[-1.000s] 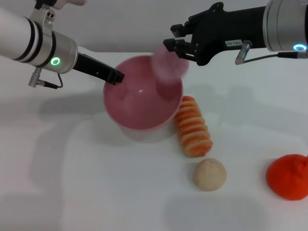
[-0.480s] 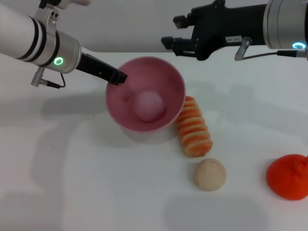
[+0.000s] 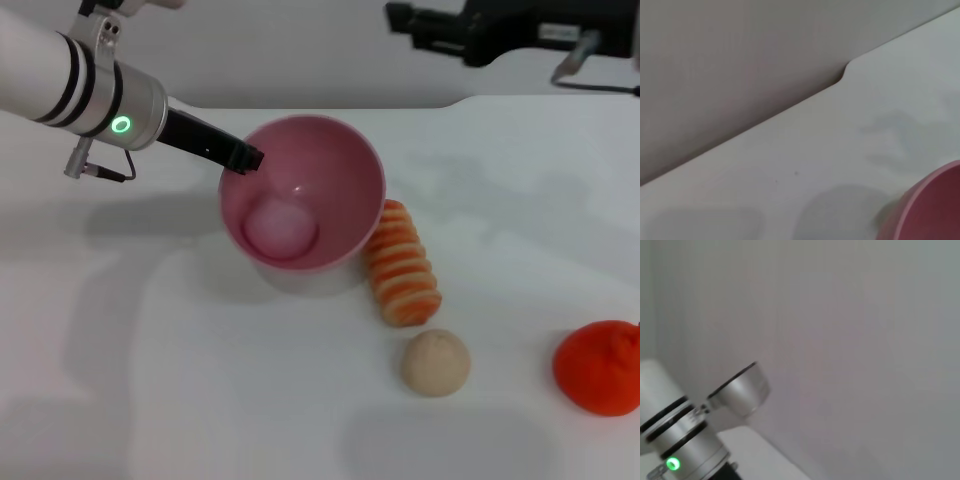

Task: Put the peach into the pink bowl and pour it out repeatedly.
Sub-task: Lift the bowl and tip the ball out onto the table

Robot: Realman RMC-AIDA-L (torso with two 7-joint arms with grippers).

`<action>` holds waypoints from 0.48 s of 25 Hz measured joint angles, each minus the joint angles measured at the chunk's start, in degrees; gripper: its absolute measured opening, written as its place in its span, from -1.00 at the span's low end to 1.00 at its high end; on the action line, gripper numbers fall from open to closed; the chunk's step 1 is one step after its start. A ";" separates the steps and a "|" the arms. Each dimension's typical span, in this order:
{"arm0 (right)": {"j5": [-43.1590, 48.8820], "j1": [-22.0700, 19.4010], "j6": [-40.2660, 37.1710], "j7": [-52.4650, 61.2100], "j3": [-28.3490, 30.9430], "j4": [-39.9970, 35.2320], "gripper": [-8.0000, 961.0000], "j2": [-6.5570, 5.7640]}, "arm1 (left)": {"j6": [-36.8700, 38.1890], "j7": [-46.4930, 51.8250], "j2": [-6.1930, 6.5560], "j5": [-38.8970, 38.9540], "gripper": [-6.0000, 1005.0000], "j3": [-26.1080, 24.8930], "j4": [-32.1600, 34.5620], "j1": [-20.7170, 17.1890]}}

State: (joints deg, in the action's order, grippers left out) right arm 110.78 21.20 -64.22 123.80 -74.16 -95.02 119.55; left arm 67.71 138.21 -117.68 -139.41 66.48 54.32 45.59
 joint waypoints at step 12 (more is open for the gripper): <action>-13.97 -0.97 -0.58 -9.66 9.90 10.38 -0.01 -2.65 | -2.12 2.19 -0.26 0.30 -0.90 0.42 0.09 0.99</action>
State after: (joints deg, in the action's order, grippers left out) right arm 96.81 20.23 -64.79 114.13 -64.25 -84.64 116.90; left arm 65.58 140.40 -117.94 -139.11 66.89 54.40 46.58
